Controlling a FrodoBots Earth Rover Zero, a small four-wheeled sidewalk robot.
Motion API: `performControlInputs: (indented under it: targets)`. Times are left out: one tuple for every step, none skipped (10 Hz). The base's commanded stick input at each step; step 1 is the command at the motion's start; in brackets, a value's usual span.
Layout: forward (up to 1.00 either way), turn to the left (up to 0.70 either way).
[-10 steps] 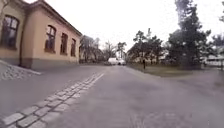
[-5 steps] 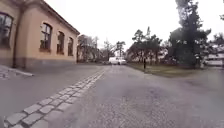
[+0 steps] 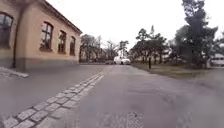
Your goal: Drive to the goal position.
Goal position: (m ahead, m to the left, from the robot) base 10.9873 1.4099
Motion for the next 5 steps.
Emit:
performControlInputs:
  targets:
    - [1.00,0.00]
    - [1.00,0.00]
    - [1.00,0.00]
    - [1.00,0.00]
    - [1.00,0.00]
